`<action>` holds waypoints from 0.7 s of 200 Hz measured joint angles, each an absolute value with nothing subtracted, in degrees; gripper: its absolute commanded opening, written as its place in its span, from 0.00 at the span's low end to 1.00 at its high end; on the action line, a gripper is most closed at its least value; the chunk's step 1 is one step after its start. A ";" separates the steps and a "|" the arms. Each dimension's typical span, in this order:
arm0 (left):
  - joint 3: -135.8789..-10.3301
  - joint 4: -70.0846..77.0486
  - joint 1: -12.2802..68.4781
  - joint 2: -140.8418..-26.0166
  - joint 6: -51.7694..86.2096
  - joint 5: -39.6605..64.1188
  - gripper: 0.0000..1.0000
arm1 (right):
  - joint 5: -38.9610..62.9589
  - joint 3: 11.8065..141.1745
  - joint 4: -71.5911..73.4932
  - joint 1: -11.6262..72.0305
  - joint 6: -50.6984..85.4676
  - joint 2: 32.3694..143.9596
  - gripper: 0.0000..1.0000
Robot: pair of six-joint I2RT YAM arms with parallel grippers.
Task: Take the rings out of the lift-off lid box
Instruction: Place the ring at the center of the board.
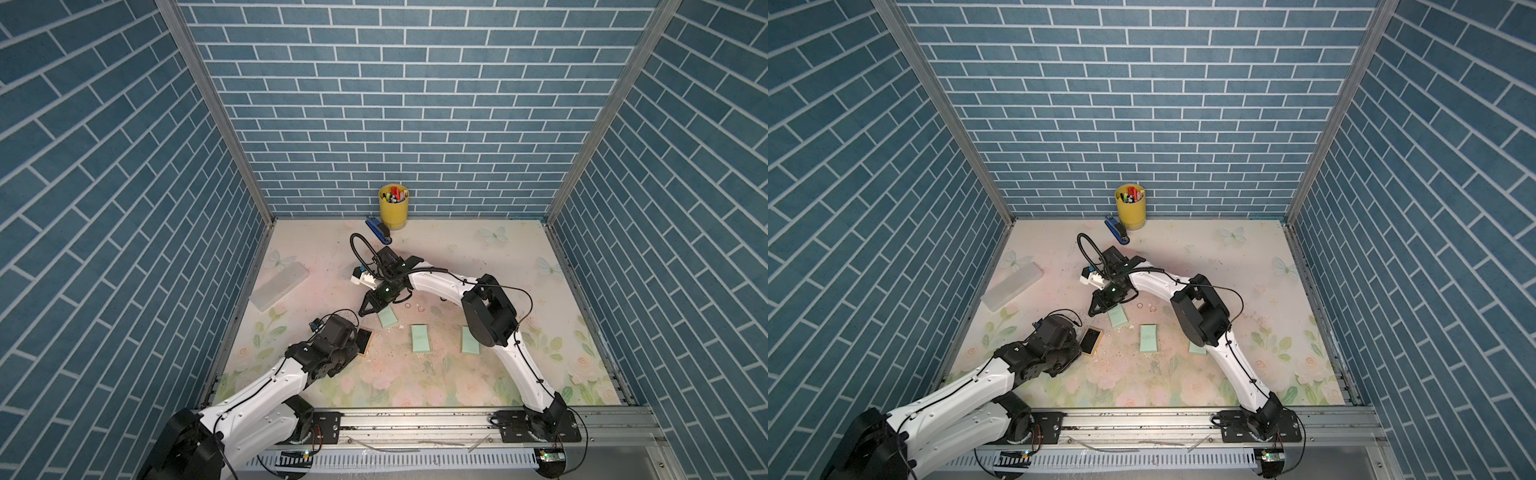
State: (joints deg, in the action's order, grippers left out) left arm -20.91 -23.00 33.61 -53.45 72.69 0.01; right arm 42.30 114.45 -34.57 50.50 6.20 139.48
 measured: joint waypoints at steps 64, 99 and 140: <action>-20.91 -23.29 33.61 -52.99 72.66 0.01 0.24 | 42.22 122.69 -38.57 50.46 6.22 145.67 0.00; -20.91 -23.29 33.61 -53.15 72.66 0.01 0.24 | 41.74 123.20 -39.59 50.46 6.22 146.19 0.08; -20.91 -23.29 33.58 -53.12 72.66 -0.01 0.25 | 39.38 123.02 -41.10 50.39 5.63 145.32 0.25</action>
State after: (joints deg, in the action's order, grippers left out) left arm -20.91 -23.29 33.58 -53.12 72.66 -0.01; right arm 39.38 123.02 -41.10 50.39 5.63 145.32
